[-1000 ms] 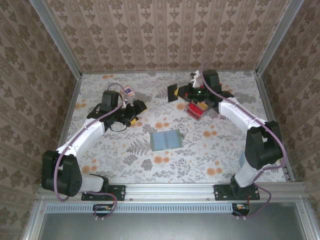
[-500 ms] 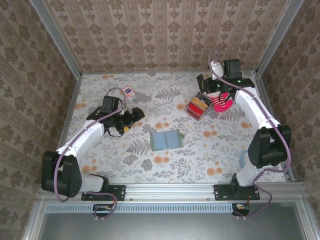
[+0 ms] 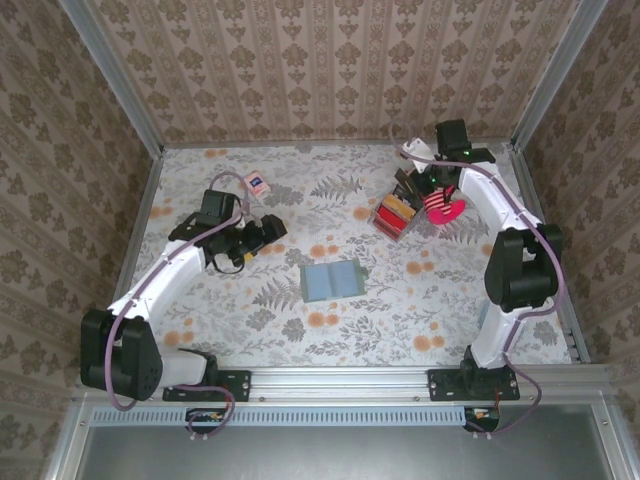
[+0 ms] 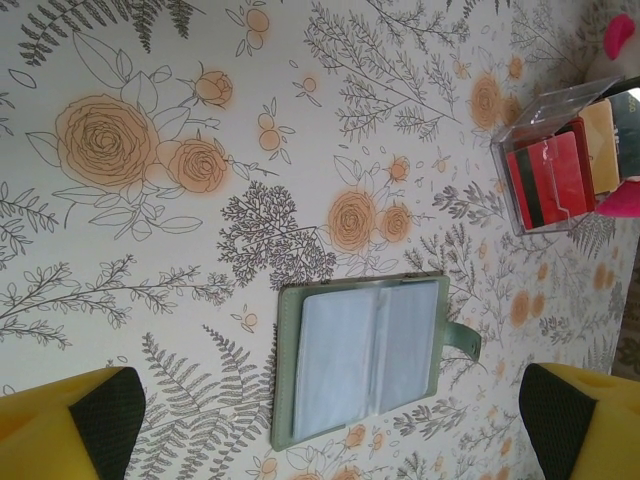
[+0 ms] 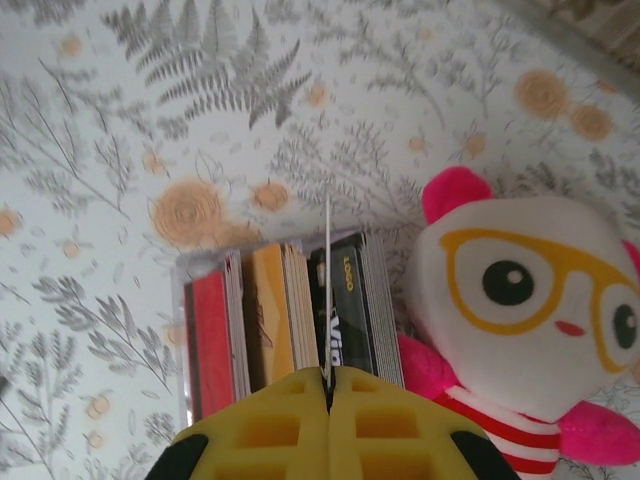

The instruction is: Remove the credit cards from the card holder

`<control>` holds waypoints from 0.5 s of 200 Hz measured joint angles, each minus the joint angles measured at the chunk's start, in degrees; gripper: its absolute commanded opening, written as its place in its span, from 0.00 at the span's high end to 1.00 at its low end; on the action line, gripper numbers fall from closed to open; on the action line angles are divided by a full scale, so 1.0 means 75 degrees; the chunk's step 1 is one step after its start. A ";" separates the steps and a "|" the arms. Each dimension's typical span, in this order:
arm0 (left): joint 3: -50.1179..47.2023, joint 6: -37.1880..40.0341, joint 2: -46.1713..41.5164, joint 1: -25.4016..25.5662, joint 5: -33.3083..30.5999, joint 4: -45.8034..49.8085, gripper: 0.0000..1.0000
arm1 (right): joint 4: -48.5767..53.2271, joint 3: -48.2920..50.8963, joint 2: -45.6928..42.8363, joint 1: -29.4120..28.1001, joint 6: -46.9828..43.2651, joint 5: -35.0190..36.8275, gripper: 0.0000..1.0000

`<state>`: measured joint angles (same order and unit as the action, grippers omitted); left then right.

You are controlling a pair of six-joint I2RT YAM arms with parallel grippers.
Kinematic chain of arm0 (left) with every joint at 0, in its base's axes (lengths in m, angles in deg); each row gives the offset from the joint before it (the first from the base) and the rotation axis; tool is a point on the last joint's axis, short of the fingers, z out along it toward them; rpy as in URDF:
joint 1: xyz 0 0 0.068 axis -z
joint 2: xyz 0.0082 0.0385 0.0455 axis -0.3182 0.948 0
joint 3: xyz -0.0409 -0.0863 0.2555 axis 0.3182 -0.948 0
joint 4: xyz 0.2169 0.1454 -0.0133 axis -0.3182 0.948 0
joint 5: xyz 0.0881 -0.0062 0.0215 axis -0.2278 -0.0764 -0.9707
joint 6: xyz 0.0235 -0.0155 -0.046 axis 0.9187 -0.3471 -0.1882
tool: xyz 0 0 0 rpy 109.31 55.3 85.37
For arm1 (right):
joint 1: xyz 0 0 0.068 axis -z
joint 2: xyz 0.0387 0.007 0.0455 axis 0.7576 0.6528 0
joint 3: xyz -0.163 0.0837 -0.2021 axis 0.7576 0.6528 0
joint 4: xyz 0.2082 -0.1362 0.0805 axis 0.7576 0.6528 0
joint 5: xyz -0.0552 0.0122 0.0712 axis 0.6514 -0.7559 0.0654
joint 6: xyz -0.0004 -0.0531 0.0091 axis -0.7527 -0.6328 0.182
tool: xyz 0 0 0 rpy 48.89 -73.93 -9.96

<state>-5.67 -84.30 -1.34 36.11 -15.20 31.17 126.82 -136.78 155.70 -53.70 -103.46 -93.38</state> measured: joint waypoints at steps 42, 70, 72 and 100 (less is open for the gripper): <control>0.0000 0.0000 0.0000 -0.0003 0.0006 -0.0003 0.00 | 0.0262 -0.0029 0.0396 -0.0082 -0.0720 0.0606 1.00; 0.0000 0.0000 0.0000 -0.0003 0.0009 -0.0003 0.00 | 0.0358 -0.0283 0.0568 -0.0149 -0.0997 0.0816 1.00; 0.0000 0.0000 0.0000 -0.0003 0.0009 -0.0003 0.00 | 0.0358 -0.0309 0.0580 -0.0154 -0.1011 0.0825 1.00; 0.0000 0.0000 0.0000 -0.0003 0.0009 -0.0003 0.00 | 0.0370 -0.0522 0.0723 -0.0204 -0.1134 0.0828 0.99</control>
<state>-5.67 -84.30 -1.34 36.09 -15.13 31.15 129.60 -140.70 161.12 -55.23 -111.96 -87.18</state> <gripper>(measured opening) 0.999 0.045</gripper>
